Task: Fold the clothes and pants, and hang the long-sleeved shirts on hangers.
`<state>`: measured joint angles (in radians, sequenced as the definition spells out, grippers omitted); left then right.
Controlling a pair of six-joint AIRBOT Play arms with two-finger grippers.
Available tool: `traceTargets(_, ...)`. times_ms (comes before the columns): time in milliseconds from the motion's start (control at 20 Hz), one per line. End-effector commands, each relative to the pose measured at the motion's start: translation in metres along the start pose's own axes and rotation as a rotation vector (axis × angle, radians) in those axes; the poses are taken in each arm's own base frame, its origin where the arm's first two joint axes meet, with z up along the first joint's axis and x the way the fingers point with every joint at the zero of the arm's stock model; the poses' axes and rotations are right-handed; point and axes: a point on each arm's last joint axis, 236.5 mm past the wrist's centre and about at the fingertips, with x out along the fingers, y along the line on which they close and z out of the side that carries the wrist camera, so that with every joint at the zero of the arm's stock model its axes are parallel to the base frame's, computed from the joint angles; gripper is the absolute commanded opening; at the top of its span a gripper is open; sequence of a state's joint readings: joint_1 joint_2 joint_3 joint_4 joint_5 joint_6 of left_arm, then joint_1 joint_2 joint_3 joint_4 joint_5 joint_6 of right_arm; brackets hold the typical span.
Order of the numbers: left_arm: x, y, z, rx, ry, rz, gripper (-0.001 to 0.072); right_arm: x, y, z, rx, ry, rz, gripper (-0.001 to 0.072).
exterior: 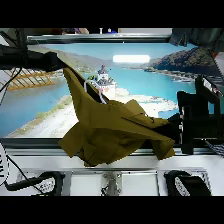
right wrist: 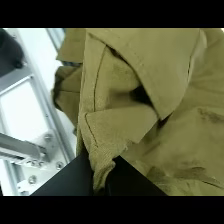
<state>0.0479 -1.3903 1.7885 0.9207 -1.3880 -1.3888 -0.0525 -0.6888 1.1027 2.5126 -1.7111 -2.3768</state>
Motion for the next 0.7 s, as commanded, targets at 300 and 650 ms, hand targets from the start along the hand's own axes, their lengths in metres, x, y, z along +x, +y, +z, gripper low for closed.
traceTargets(300, 0.031, -0.05, -0.014, 0.115, 0.17, -0.095, 0.0018, 0.009, 0.033, 0.055, -0.086, -0.202, 0.1, 0.0015)
traceTargets(650, 0.015, -0.016, -0.013, 0.053, 0.172, -0.056, 0.002, -0.001, 0.017, 0.101, -0.073, -0.39, 0.014, 0.0014)
